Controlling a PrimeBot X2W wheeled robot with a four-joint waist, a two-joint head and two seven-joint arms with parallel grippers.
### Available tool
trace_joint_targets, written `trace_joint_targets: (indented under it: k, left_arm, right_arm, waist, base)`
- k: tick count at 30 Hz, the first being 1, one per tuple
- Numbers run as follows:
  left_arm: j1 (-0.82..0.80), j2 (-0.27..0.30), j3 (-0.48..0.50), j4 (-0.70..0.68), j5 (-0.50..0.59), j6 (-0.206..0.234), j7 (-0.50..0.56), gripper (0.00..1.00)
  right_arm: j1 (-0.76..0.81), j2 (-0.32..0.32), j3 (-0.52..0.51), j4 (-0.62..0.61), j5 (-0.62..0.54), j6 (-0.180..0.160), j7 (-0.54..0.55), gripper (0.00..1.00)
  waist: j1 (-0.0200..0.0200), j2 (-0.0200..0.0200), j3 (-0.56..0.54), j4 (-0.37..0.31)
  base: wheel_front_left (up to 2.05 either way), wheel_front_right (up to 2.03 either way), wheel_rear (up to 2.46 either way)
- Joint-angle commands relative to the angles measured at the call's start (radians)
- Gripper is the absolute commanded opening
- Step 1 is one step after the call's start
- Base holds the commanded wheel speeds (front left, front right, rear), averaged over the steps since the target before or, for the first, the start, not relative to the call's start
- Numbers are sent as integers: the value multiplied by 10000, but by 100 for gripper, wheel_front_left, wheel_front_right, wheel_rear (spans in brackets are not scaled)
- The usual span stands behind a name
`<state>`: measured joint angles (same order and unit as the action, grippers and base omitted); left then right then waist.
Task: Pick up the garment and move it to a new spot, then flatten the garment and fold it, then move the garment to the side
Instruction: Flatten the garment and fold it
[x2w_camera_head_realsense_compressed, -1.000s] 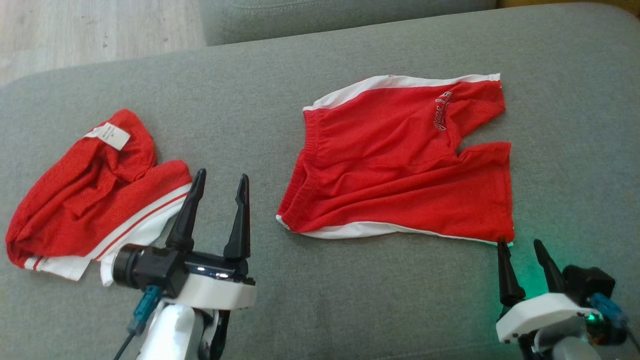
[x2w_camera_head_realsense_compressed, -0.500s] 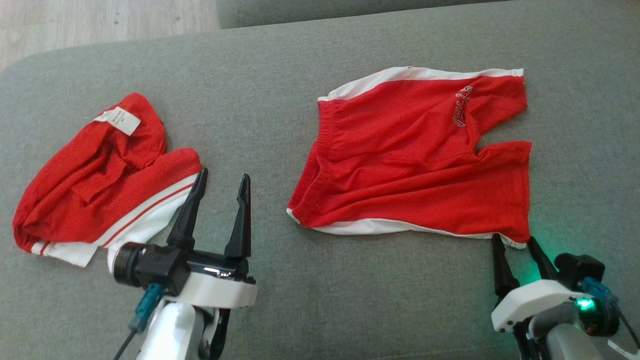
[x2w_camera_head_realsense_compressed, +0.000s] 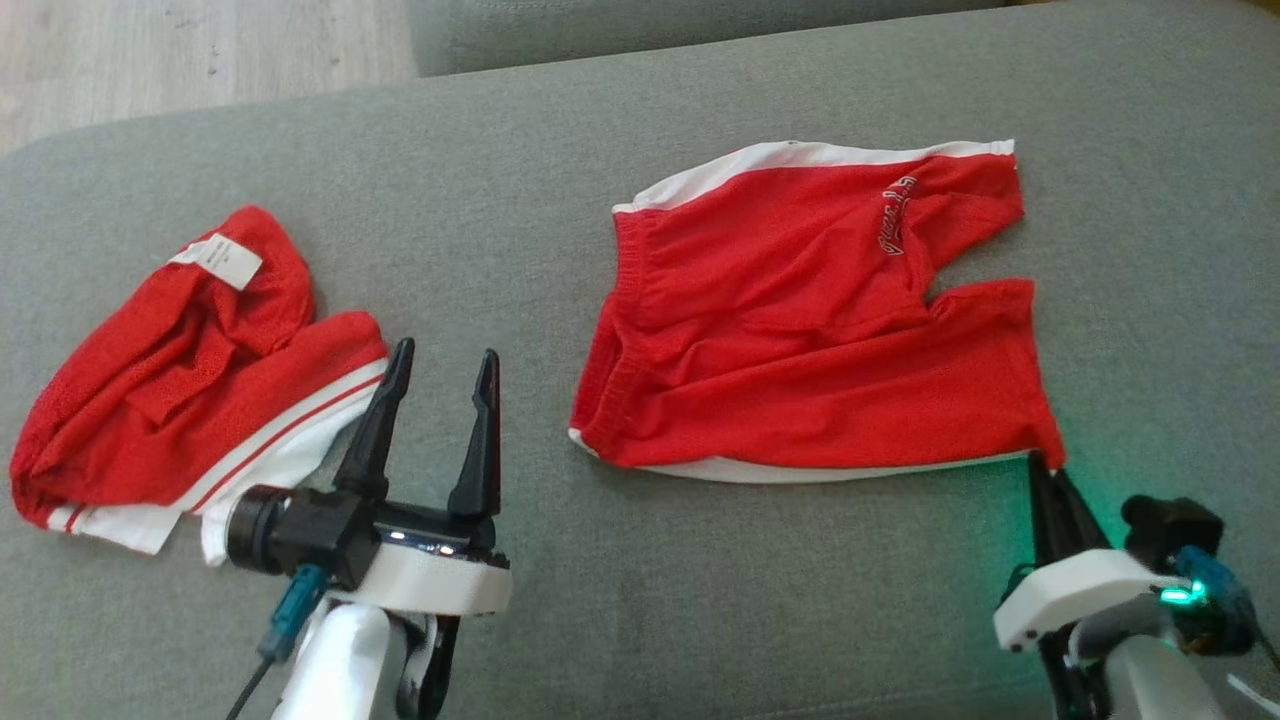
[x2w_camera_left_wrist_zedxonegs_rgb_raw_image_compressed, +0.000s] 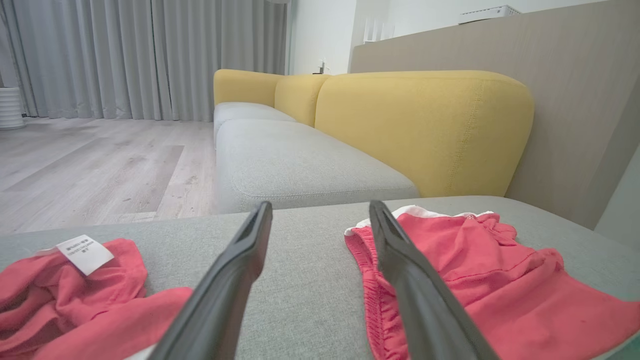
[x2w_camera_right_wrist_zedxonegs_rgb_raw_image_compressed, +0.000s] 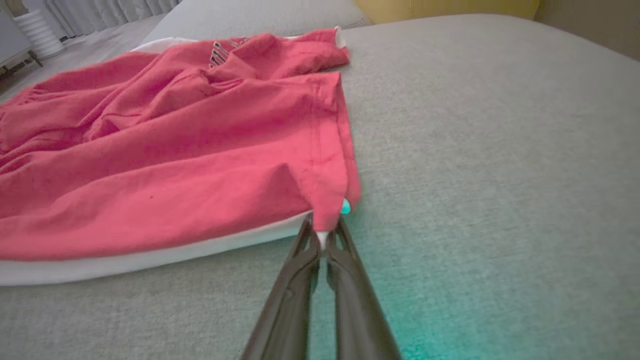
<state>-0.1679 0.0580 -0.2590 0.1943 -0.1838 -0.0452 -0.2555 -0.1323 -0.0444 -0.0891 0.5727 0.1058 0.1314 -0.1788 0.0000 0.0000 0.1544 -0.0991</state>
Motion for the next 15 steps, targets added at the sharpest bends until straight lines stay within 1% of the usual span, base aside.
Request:
trace_joint_targets:
  k: [1,4,6,10,13,14,15]
  left_arm:
    - [-384,100,285,-167,101,-68,-63,100]
    - [-406,230,52,89,242,-193,-45,100]
    - [-469,355,-274,327,370,-363,116,100]
    - [-782,728,-1356,835,711,-712,495,100]
    - [-1201,1119,-2388,1277,1113,-815,709,100]
    - [-1201,1119,-2388,1277,1113,-815,709,100]
    - [-1369,1248,-2711,1453,1246,-829,745,100]
  right_arm:
    - [-136,-59,26,-430,-153,-7,-133,0]
    - [-89,-59,-203,-663,-259,-7,-20,0]
    - [-80,-59,-401,-809,-366,-7,81,0]
    - [-123,-59,-631,-1052,-452,-7,314,0]
    - [-182,-59,-661,-1197,-431,-7,460,0]
    - [-182,-59,-661,-1197,-431,-7,460,0]
    - [-206,-59,-654,-1237,-425,-7,496,0]
  waist:
    - [0,0,-27,-70]
    - [0,0,-23,-156]
    - [0,0,12,-201]
    - [0,0,145,-284]
    - [0,0,278,-352]
    - [0,0,278,-352]
    - [0,0,326,-378]
  base:
    - [0,0,0]
    - [0,0,0]
    - [0,0,0]
    - [0,0,0]
    - [0,0,0]
    - [0,0,0]
    - [0,0,0]
